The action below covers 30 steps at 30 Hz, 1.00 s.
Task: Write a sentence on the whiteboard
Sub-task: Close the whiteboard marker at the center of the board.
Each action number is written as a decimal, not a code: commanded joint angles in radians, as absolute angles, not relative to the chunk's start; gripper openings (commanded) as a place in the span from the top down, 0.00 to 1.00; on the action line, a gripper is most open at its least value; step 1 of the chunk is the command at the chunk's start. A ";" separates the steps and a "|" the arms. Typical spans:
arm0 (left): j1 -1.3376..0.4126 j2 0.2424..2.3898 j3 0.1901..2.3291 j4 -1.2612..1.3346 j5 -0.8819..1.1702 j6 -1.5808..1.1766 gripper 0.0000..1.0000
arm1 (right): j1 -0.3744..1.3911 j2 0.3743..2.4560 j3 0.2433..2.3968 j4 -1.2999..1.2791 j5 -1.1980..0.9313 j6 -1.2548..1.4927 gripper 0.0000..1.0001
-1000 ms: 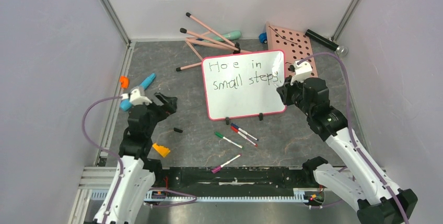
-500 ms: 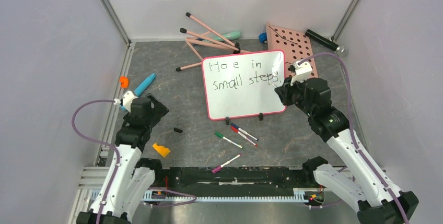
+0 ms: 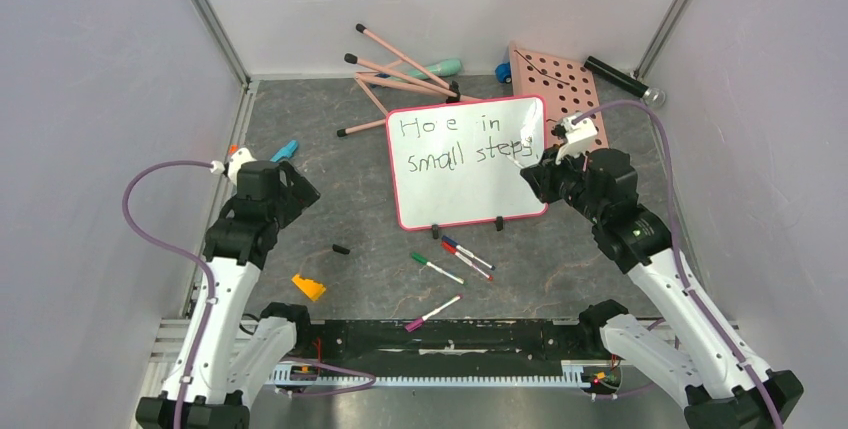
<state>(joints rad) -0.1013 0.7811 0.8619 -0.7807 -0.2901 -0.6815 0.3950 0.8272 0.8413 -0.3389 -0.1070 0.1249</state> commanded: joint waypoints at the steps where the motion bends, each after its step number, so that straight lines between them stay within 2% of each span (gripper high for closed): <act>1: -0.099 0.785 0.856 -0.838 -0.226 -0.810 0.00 | 0.390 0.812 0.898 -0.324 -0.138 0.137 1.00; 6: -0.098 0.853 0.827 -0.864 -0.208 -0.956 0.01 | 0.391 0.794 0.904 -0.350 -0.122 0.127 1.00; 12: -0.103 0.949 0.815 -0.913 -0.155 -1.077 0.13 | 0.391 0.791 0.886 -0.354 -0.113 0.131 1.00; 15: -0.112 0.964 0.804 -0.921 -0.193 -1.120 0.19 | 0.391 0.794 0.879 -0.353 -0.111 0.137 1.00; 23: -0.174 1.027 0.654 -0.811 -0.174 -1.287 0.20 | 0.391 0.786 0.860 -0.349 -0.094 0.144 1.00; 30: -0.215 1.102 0.613 -0.760 -0.193 -1.347 0.22 | 0.391 0.789 0.857 -0.360 -0.091 0.142 1.00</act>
